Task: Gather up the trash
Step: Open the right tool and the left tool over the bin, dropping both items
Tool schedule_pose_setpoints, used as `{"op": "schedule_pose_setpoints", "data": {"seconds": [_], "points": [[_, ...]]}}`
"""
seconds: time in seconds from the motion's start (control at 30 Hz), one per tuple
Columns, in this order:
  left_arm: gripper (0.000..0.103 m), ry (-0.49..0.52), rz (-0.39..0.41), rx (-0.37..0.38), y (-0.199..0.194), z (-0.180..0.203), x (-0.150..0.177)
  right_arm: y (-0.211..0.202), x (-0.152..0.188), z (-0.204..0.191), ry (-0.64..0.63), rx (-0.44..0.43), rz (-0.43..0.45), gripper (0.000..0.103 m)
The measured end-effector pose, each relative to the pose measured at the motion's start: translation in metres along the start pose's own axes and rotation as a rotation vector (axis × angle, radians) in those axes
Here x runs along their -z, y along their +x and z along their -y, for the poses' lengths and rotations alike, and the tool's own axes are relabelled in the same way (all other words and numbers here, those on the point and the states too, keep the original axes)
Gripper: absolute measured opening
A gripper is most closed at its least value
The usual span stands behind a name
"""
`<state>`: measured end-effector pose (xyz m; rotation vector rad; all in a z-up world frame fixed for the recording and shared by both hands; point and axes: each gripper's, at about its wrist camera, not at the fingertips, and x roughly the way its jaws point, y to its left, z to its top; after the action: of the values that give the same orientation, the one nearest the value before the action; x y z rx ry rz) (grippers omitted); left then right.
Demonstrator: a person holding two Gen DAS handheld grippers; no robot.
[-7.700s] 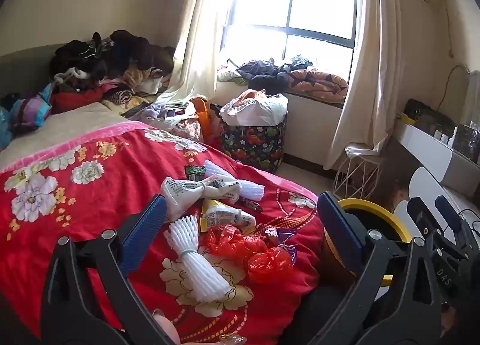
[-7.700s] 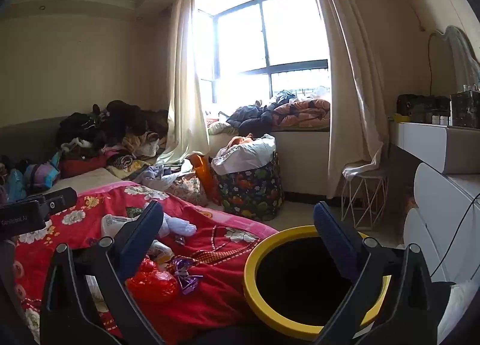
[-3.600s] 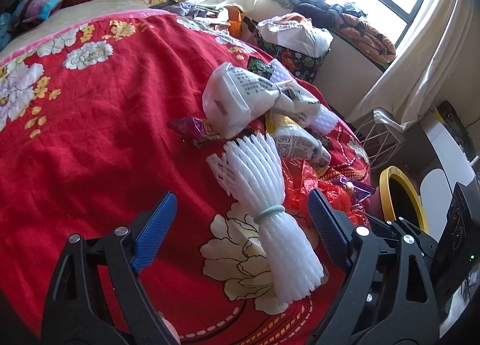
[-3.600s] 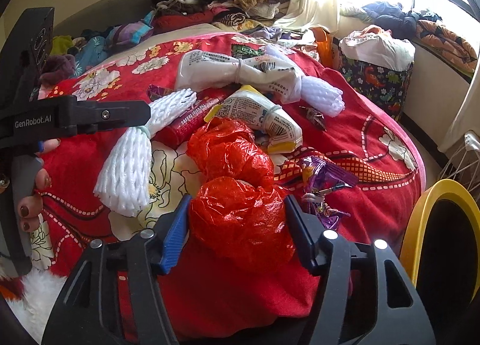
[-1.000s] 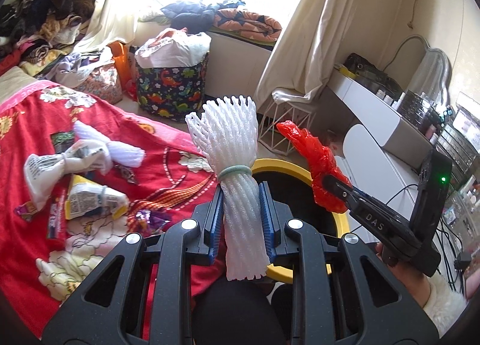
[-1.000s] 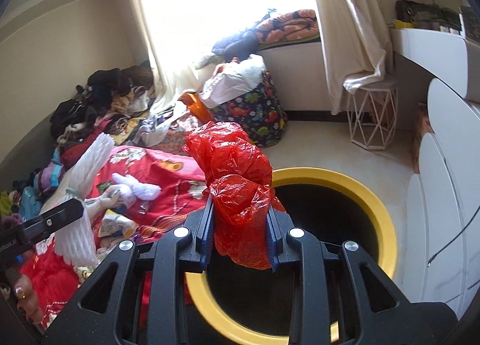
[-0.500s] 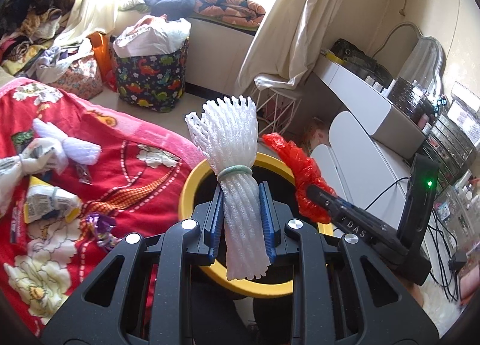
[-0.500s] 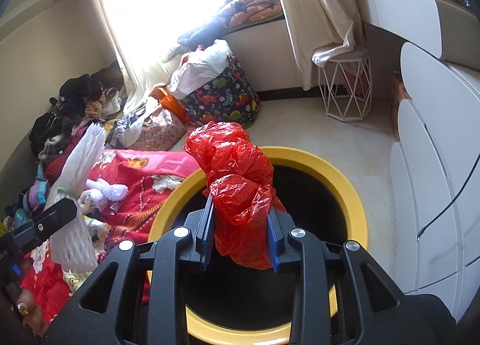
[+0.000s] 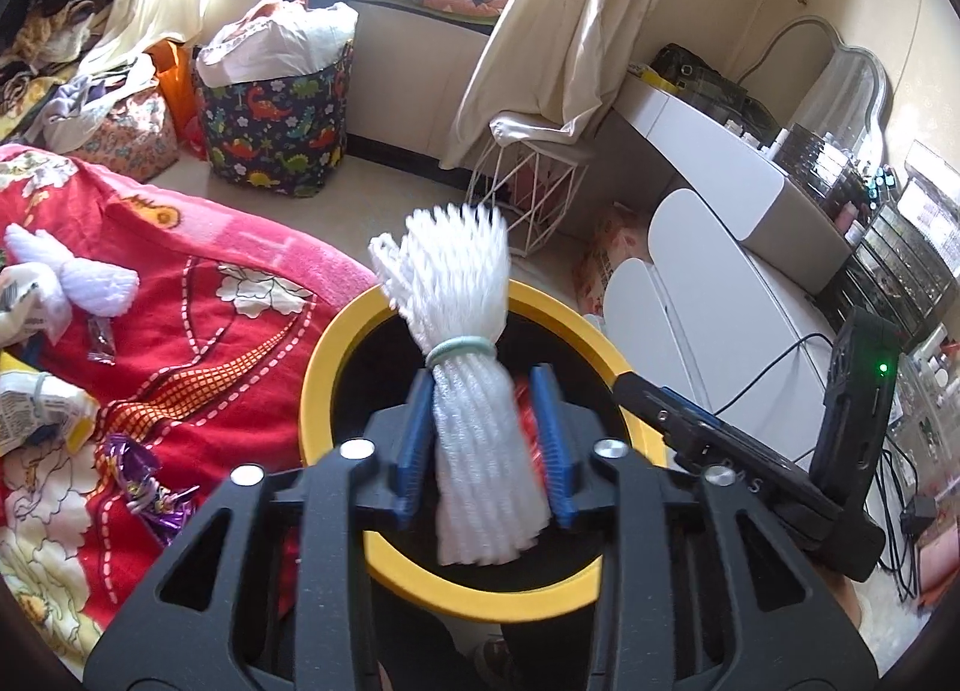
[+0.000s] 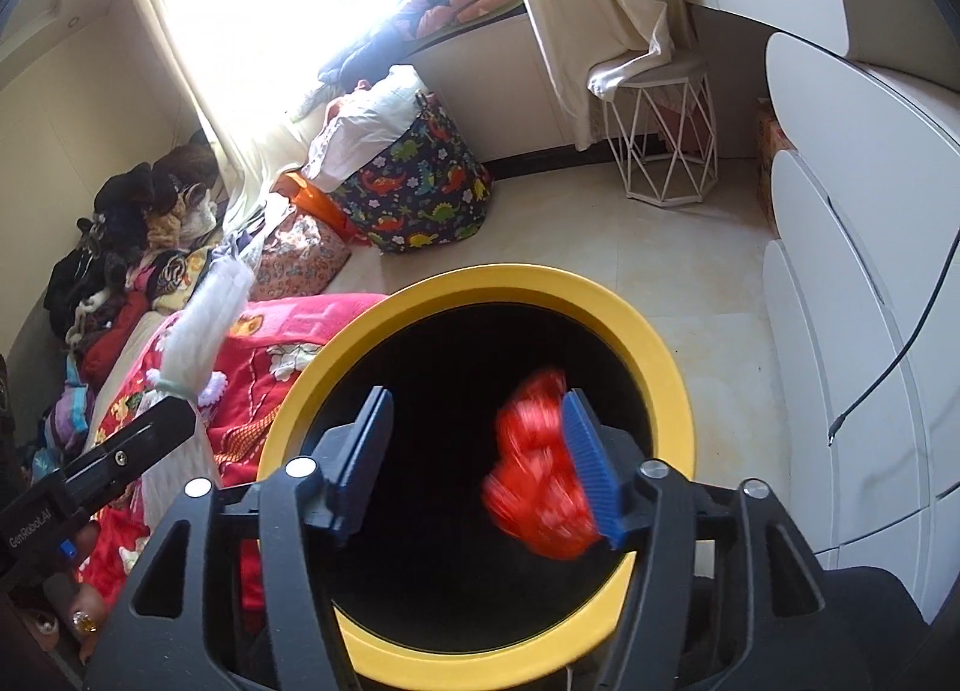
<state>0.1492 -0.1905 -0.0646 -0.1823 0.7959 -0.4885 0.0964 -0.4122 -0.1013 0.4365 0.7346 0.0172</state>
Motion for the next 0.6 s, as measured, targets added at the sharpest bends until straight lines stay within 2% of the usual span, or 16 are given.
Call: {"op": "schedule_pose_setpoints", "data": {"seconds": [0.03,0.07,0.1,0.13,0.23,0.3,0.6], "points": [[0.057,-0.006,0.011,-0.015,-0.002,-0.001,0.000,0.000,0.000,0.002,0.008,0.001,0.005,0.062],[0.065,-0.011,0.026,-0.029,-0.004,-0.003,0.001,-0.001,0.000,0.003,0.015,0.002,0.012,0.066],[0.078,-0.017,0.042,-0.037,-0.006,-0.005,0.001,-0.001,0.000,0.003,0.019,0.004,0.019,0.068],[0.083,-0.023,0.053,-0.043,-0.009,-0.007,0.000,-0.001,0.001,0.002,0.019,0.007,0.025,0.069],[0.092,-0.042,0.077,-0.075,-0.017,-0.015,0.001,-0.004,0.002,-0.003,-0.005,0.014,0.055,0.070],[0.092,-0.046,0.095,-0.092,-0.024,-0.019,0.001,-0.006,0.003,-0.009,-0.032,0.018,0.080,0.076],[0.092,-0.052,0.154,-0.147,-0.050,-0.034,0.004,-0.021,0.004,-0.032,-0.130,-0.024,0.194,0.082]]}}
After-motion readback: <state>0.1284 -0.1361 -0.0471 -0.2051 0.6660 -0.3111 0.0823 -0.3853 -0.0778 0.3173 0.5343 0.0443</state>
